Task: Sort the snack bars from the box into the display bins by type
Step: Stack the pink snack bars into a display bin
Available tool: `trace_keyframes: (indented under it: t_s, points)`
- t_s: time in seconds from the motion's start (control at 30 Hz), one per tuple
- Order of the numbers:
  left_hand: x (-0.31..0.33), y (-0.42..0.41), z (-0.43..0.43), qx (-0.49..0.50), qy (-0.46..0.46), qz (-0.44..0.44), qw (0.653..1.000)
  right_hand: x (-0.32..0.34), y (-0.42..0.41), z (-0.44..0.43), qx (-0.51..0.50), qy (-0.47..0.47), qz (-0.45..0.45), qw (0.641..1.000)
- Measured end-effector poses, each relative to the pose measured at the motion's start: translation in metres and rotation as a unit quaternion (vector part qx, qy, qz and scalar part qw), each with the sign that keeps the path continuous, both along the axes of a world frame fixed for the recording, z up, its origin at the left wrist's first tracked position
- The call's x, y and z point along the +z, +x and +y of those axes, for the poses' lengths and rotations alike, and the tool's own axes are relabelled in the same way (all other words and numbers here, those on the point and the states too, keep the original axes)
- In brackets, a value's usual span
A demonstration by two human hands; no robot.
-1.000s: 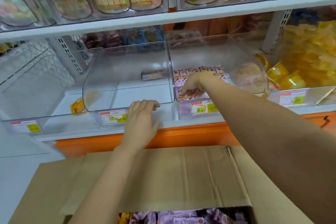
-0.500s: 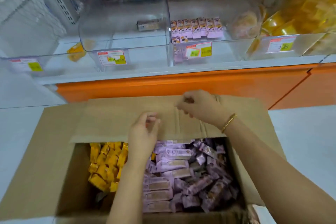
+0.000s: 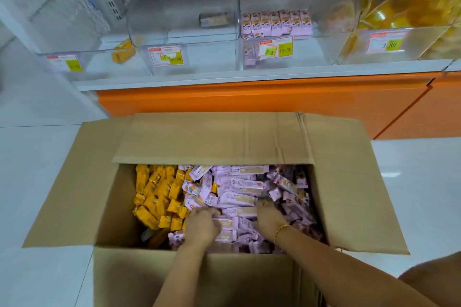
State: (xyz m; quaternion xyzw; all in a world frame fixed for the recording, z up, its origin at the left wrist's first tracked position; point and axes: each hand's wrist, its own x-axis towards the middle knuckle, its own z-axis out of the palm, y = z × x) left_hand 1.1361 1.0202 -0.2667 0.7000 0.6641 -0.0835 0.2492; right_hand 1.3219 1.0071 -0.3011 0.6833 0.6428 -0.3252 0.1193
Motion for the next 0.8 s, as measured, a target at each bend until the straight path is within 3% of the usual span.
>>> trace_keyframes:
  t_s: [0.1, 0.17, 0.23, 0.3, 0.4, 0.47, 0.6, 0.8]
  points:
    - [0.01, -0.008, 0.007, 0.012, -0.032, -0.023, 0.999, 0.011, 0.008, 0.011, 0.028, -0.008, 0.028, 0.999]
    - [0.017, -0.014, 0.009, 0.083, -0.01, -0.136, 0.987, 0.024, 0.013, 0.019, -0.01, 0.0, 0.112, 0.994]
    - [0.028, -0.018, 0.013, 0.193, 0.012, -0.269, 0.944, 0.037, 0.017, 0.025, -0.095, 0.037, 0.219, 0.97]
    - [0.044, -0.019, 0.02, 0.297, -0.021, -0.408, 0.863, 0.055, 0.016, 0.033, -0.178, 0.044, 0.337, 0.924]
    - [0.073, -0.014, 0.029, 0.378, -0.142, -0.624, 0.669, 0.09, 0.014, 0.052, -0.251, 0.007, 0.449, 0.858]
    - [0.084, -0.012, 0.033, 0.382, -0.152, -0.677, 0.611, 0.116, 0.012, 0.067, -0.216, -0.006, 0.426, 0.878]
    - [0.091, -0.01, 0.038, 0.365, -0.152, -0.693, 0.603, 0.155, 0.007, 0.085, -0.127, 0.089, 0.279, 0.948]
    - [0.097, 0.004, 0.037, 0.337, -0.207, -0.69, 0.606, 0.179, -0.003, 0.083, -0.156, 0.202, 0.239, 0.937]
